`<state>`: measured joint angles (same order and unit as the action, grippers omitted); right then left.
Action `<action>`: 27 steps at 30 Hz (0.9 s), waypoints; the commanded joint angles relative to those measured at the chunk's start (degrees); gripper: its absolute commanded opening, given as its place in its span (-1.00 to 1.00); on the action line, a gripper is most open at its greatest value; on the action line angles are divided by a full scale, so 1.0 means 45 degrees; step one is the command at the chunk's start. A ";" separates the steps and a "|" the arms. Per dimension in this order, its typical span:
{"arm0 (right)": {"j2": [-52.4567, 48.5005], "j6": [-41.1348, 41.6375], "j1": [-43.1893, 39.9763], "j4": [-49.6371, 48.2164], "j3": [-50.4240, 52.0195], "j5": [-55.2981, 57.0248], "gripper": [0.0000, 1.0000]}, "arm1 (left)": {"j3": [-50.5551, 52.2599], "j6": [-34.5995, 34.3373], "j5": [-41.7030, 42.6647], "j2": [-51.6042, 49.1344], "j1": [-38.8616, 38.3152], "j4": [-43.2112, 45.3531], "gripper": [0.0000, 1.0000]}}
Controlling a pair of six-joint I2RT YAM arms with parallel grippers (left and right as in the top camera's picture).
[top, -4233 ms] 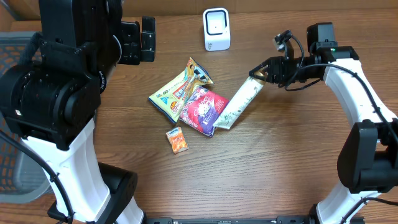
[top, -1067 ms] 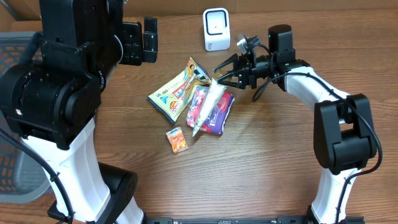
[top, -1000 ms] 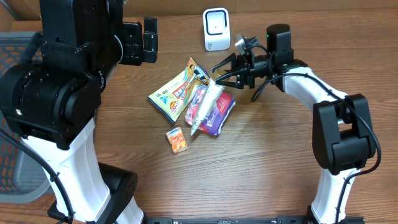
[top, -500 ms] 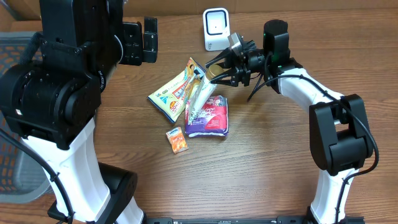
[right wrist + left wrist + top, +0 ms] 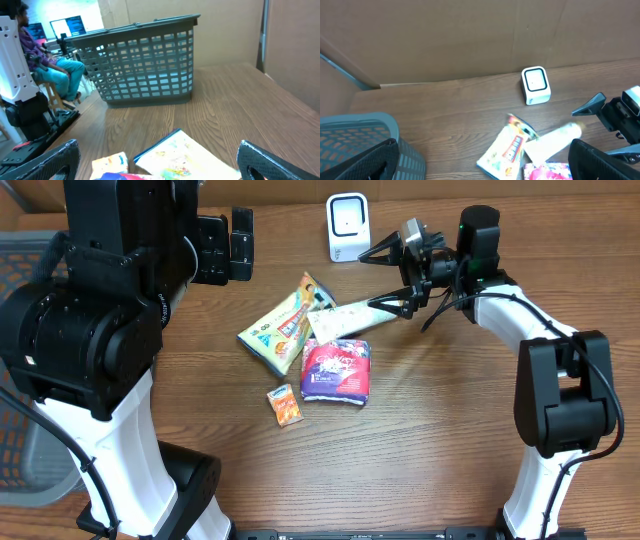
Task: Scan the item barcode
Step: 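Lower the tube onto the table beside the packs and release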
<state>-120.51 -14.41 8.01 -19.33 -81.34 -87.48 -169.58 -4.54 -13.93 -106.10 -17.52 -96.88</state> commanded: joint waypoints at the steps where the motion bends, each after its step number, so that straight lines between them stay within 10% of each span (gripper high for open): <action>1: 0.0029 0.1171 -0.0408 -0.0641 -0.0107 -0.0544 1.00 | 0.0019 -0.0131 -0.0005 -0.0112 0.0058 0.0019 1.00; 10: 0.0034 0.8315 -0.1904 -0.1122 -0.0102 0.0068 1.00 | 0.0019 -0.0131 0.0000 -0.0112 0.0053 0.0019 0.99; 17: 0.0005 0.9996 -0.1773 0.5761 -0.0097 0.6698 1.00 | 0.0073 -0.0141 0.0019 -0.0112 0.0053 0.0019 1.00; 27: 0.0000 1.0545 -0.1156 0.5421 -0.0102 1.2386 1.00 | 0.1496 -0.0141 0.0772 -0.0117 0.0053 0.0019 1.00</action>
<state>-120.66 30.44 2.35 5.85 -81.41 -48.77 -165.21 -4.56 -12.16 -106.10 -17.52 -96.90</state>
